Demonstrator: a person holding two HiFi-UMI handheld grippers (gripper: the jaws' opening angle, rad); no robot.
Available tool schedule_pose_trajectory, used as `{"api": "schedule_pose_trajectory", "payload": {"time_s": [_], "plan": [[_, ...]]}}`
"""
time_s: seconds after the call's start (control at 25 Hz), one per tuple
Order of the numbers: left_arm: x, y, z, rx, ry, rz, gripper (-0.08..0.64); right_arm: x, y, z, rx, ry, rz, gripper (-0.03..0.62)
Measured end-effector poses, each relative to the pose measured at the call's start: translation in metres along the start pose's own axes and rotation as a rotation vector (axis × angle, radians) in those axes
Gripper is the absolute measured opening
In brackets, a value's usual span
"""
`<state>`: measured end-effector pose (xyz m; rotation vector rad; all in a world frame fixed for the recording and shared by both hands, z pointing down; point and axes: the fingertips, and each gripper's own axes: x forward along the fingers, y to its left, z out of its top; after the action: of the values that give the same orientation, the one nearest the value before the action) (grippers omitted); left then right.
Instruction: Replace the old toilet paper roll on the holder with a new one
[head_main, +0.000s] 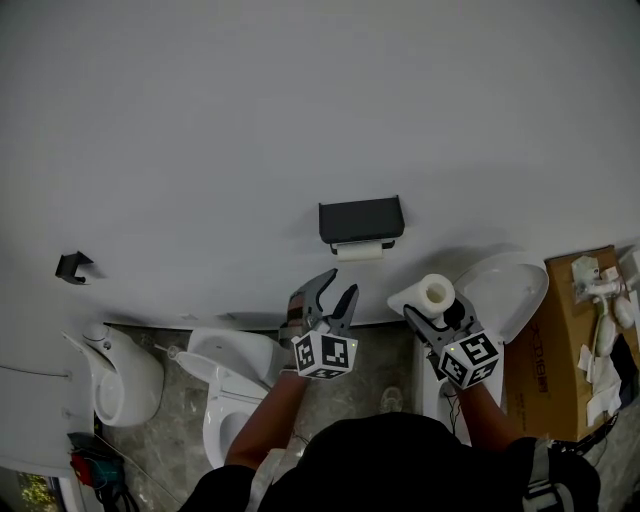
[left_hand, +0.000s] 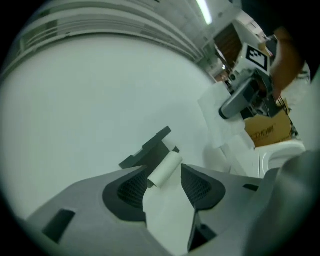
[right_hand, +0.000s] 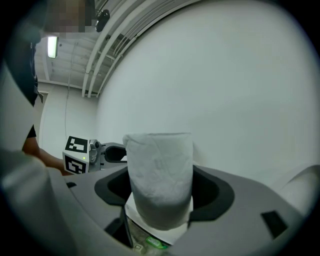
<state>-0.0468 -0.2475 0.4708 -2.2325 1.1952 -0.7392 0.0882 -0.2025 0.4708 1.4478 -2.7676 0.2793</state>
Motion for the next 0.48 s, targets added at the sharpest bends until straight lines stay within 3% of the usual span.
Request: {"api": "schedule_pose_trajectory", "payload": {"time_s": [0.2, 0.48], "plan": [[0.029, -0.014, 0.003, 0.309, 0.07, 0.002, 0.222, -0.003, -0.019, -0.008, 0.017, 0.02, -0.022, 0.318], [0.072, -0.018, -0.013, 0.543, 0.196, 0.01, 0.253, -0.002, -0.034, -0.006, 0.024, 0.012, -0.017, 0.318]]}}
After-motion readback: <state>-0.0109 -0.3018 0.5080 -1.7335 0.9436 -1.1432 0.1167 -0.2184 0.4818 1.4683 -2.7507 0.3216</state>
